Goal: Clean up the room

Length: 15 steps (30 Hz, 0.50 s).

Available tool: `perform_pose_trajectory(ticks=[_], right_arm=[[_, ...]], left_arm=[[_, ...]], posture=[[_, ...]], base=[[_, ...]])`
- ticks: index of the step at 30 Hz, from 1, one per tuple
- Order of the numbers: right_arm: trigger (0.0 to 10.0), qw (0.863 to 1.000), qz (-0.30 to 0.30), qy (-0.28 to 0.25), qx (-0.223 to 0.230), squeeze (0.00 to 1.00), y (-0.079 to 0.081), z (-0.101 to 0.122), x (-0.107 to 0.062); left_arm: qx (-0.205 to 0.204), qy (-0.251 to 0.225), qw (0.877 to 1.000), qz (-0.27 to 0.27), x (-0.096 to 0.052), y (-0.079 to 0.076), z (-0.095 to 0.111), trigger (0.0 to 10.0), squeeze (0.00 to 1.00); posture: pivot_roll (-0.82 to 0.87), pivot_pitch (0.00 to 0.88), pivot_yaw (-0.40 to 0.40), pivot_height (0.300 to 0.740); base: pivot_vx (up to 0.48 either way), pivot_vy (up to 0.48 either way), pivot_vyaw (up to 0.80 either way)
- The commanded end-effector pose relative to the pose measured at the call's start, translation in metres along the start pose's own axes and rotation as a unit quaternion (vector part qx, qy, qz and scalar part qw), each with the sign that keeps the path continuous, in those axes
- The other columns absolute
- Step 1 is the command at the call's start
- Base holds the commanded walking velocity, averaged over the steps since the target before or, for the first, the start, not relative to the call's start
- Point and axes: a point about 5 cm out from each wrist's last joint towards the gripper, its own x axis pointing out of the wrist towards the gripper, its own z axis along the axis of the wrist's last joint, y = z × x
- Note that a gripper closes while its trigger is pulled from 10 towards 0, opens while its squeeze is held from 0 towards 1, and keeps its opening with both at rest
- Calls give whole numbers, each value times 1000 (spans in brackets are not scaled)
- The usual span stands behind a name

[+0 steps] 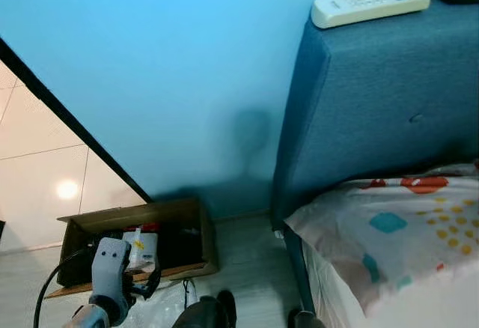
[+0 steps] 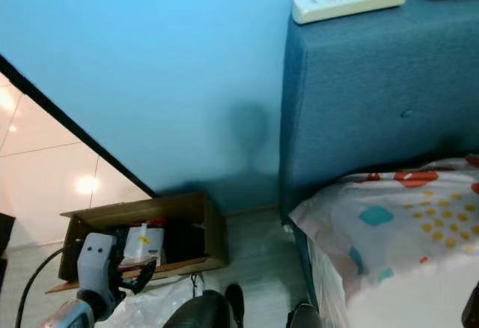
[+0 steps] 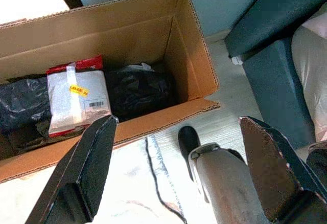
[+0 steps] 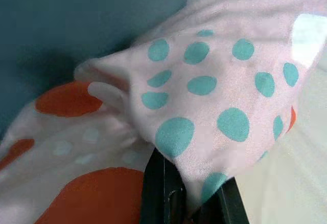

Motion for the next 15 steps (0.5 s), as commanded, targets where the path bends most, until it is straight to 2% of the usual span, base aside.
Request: perform_pose_trajectory(ticks=[1, 3, 10, 11, 13, 14, 15], right_arm=[[10000, 999, -14, 35, -15, 51, -4, -17, -2], [10000, 997, -24, 65, -28, 55, -8, -29, -4], [10000, 993, -37, 106, -33, 71, -11, -47, -8], [10000, 992, -36, 115, -40, 957, -11, -51, -9], [10000, 991, -35, 120, -46, 957, -11, -54, -10], [10000, 990, -37, 128, -48, 1000, -11, -59, -11], [10000, 990, -37, 128, -48, 1000, -11, -59, -11]], left_arm=[[-10, 29, 999, 9, -6, 3, -16, 10000, 0], [-11, 27, 1000, 10, -2, 2, -14, 10000, 0], [-15, 27, 999, 11, 4, 1, -14, 10000, 0], [-16, 26, 999, 11, 6, 0, -14, 10000, 0], [-17, 25, 999, 10, 7, 0, -14, 10000, 0], [-19, 25, 999, 10, 10, -1, -14, 10000, 0], [-19, 25, 999, 10, 10, -1, -14, 10000, 0]], posture=[[178, 290, 101, 740], [170, 278, 97, 740], [147, 253, 88, 740], [142, 244, 83, 740], [142, 244, 83, 740], [136, 230, 76, 740], [136, 230, 76, 740]], base=[[0, 0, 0], [0, 0, 0], [0, 0, 0], [0, 0, 0], [0, 0, 0], [0, 0, 0], [0, 0, 0]])
